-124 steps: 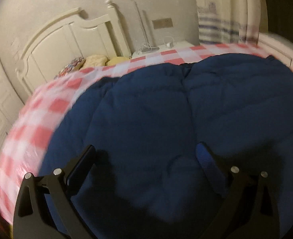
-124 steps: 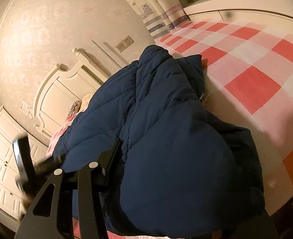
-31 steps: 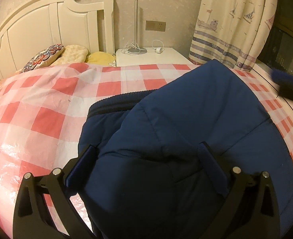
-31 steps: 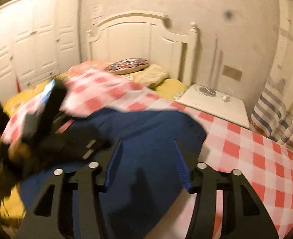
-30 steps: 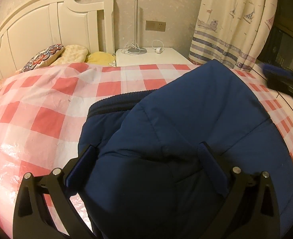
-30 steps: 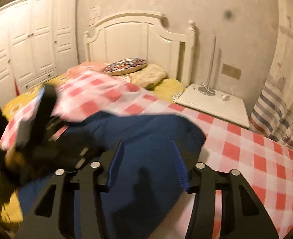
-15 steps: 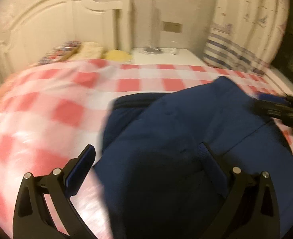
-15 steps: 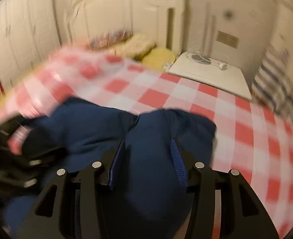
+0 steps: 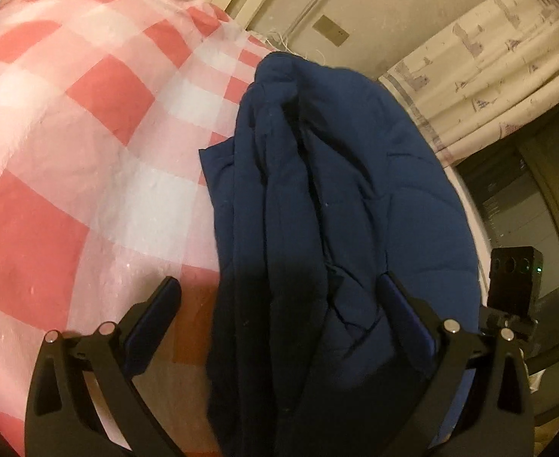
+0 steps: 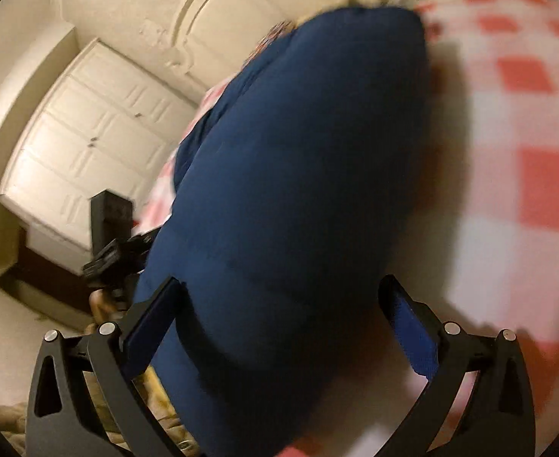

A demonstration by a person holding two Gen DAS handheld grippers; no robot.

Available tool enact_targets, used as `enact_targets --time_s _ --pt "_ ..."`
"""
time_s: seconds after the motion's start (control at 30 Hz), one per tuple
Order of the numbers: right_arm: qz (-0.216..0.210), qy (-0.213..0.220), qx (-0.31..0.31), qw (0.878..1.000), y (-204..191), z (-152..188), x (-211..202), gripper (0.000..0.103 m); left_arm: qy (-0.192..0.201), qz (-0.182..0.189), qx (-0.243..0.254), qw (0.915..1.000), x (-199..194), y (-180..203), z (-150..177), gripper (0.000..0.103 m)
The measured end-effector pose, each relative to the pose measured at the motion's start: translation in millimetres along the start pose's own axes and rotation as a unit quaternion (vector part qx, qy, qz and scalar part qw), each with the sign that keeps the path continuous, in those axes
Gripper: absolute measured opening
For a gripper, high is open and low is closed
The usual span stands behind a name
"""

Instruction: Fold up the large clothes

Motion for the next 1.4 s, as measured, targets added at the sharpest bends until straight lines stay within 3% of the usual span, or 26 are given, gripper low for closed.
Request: enact_targets --time_s 0.03,0.07,0.17,0.3,0.47,0.63,0.77,0.87,0.93,1.0,1.07,1.1,1.13,1.17,1.23,1.27,1.3,1.4 --pt "0.003 0.003 -0.003 1.000 -2 1 3 0.099 -0.001 0.004 0.009 1.0000 4 6 0 0.091" --pt "0.008 0.011 -0.018 1.000 -5 1 4 0.098 -0.005 0.038 0.009 0.9992 9 16 -1 0.081" --pt "0.024 0.043 -0.040 0.998 -10 -3 -7 0.079 0.004 0.022 0.027 0.9994 19 37 -10 0.069" --pt "0.074 0.084 -0.043 0.993 10 -21 -38 0.074 0.008 0.005 0.054 0.9985 60 92 -41 0.059" --pt "0.137 0.111 -0.006 0.984 74 -79 -82 0.074 0.012 -0.004 0.037 0.9992 121 142 -85 0.059" --pt "0.162 0.124 0.023 0.979 116 -119 -91 0.075 0.028 -0.023 0.032 0.9988 153 148 -115 0.069" --pt "0.190 0.137 0.043 0.971 115 -113 -93 0.081 0.057 -0.054 0.059 0.9951 137 140 -118 0.081" --pt "0.253 0.175 -0.002 0.952 92 -96 -118 0.081 0.098 -0.083 0.058 0.9901 105 137 -113 0.083" --pt "0.263 0.207 -0.055 0.941 64 -85 -124 0.081 0.138 -0.120 0.060 0.9813 78 137 -108 0.085" --pt "0.304 0.181 -0.112 0.929 47 -68 -106 0.084 0.172 -0.134 0.065 0.9738 51 144 -100 0.088" --pt "0.376 0.155 -0.174 0.897 46 -58 -90 0.087 0.201 -0.147 0.075 0.9656 25 154 -93 0.092" --pt "0.394 0.141 -0.195 0.887 43 -51 -85 0.088 0.213 -0.151 0.083 0.9617 14 162 -91 0.096" --pt "0.402 0.131 -0.203 0.883 39 -44 -84 0.088 0.234 -0.158 0.099 0.9541 -4 172 -89 0.101" --pt "0.392 0.125 -0.205 0.888 33 -38 -86 0.086 0.254 -0.169 0.111 0.9458 -22 180 -86 0.101" --pt "0.344 0.135 -0.209 0.905 10 -24 -101 0.082 0.300 -0.190 0.143 0.9239 -62 206 -84 0.101" --pt "0.342 0.155 -0.212 0.902 -4 -22 -114 0.084 0.314 -0.195 0.152 0.9168 -77 212 -81 0.101" --pt "0.344 0.177 -0.215 0.896 -15 -19 -129 0.085 0.336 -0.205 0.165 0.9044 -98 225 -78 0.101" --pt "0.328 0.258 -0.218 0.882 -51 -16 -184 0.091 0.366 -0.216 0.197 0.8832 -131 260 -68 0.101"
Point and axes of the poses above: each gripper's, at about its wrist camera, not at the fingertips, and x roughly the way its jaws point, y to its right, z to its underside, the point moved 9 cm from there along x, roughly the way its jaws point
